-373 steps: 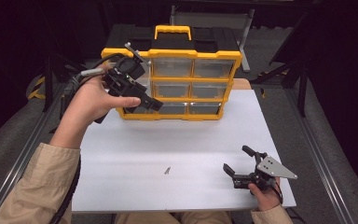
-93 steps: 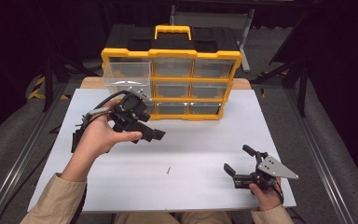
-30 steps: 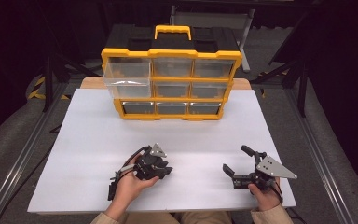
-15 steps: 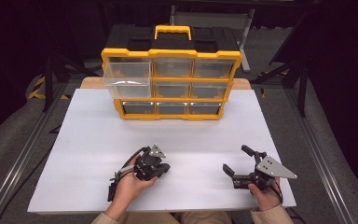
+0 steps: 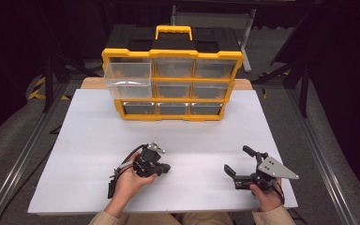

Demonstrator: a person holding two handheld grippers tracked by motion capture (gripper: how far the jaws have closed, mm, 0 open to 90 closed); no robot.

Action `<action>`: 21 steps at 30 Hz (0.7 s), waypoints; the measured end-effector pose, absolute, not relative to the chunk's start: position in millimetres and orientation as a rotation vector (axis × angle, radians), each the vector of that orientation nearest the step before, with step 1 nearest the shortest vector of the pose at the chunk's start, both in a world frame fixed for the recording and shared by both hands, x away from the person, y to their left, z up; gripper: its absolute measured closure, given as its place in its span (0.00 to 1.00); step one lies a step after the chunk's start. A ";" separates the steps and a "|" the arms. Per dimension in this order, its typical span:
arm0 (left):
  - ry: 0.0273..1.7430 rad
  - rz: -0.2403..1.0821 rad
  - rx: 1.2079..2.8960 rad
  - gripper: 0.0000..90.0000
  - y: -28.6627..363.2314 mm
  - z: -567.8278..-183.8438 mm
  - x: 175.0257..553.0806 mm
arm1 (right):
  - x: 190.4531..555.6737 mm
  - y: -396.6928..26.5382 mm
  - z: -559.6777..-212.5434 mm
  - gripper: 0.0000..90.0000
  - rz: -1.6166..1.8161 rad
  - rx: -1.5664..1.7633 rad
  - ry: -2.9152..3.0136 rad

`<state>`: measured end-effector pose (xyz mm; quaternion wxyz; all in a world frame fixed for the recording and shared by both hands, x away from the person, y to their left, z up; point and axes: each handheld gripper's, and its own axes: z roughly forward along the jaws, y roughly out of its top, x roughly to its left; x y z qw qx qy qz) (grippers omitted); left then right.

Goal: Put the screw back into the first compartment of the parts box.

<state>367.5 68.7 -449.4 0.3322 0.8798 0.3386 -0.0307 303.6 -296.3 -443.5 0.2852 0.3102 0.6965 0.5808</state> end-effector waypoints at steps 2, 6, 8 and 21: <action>0.900 -0.105 2.320 0.98 70.6 -446.5 368.2 | 303.3 -296.1 -443.0 0.03 1.553 0.827 1.860; 0.898 -0.137 2.325 0.98 75.3 -441.7 371.3 | 303.7 -295.5 -443.8 0.03 1.550 0.825 1.864; 0.899 -0.148 2.334 0.98 77.6 -437.2 373.9 | 303.8 -295.2 -443.7 0.03 1.548 0.826 1.864; 0.856 -0.166 2.366 0.98 83.3 -383.5 387.1 | 303.6 -295.8 -443.5 0.03 1.554 0.828 1.864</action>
